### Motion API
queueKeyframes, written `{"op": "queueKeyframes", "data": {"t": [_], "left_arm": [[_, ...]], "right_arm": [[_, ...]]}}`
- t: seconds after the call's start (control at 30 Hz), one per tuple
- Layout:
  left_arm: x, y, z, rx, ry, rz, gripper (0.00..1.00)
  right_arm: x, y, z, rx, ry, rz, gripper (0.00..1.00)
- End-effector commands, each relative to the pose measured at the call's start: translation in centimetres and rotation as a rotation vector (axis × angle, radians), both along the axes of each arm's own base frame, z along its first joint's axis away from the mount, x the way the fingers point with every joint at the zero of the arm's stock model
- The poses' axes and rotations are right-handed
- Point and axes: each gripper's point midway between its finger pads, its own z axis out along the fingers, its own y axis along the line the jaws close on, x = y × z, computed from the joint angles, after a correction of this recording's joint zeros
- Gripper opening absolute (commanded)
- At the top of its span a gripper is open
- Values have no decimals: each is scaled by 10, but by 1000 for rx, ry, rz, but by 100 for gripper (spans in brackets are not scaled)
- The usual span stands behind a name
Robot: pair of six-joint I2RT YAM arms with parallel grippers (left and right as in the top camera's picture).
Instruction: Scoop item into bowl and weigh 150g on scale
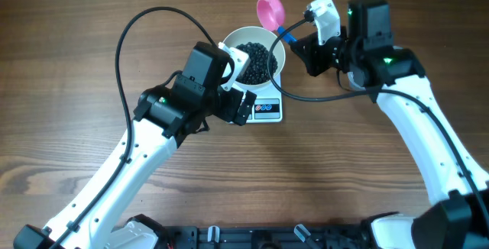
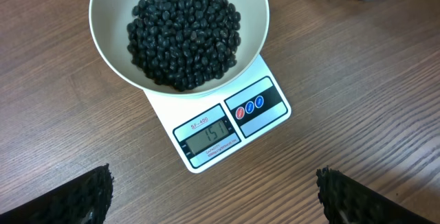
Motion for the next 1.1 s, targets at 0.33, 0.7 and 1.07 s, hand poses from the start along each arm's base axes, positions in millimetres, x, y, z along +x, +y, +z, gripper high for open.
{"op": "queueKeyframes", "data": {"t": [0.33, 0.7, 1.07], "left_arm": [[-2, -3, -4, 2, 9, -25, 100], [-2, -3, -4, 2, 9, -25, 100], [-2, -3, -4, 2, 9, -25, 100]], "right_arm": [[-9, 22, -43, -19, 113, 99, 4], [-14, 17, -63, -75, 154, 118, 4], [-14, 17, -73, -80, 182, 121, 4]]}}
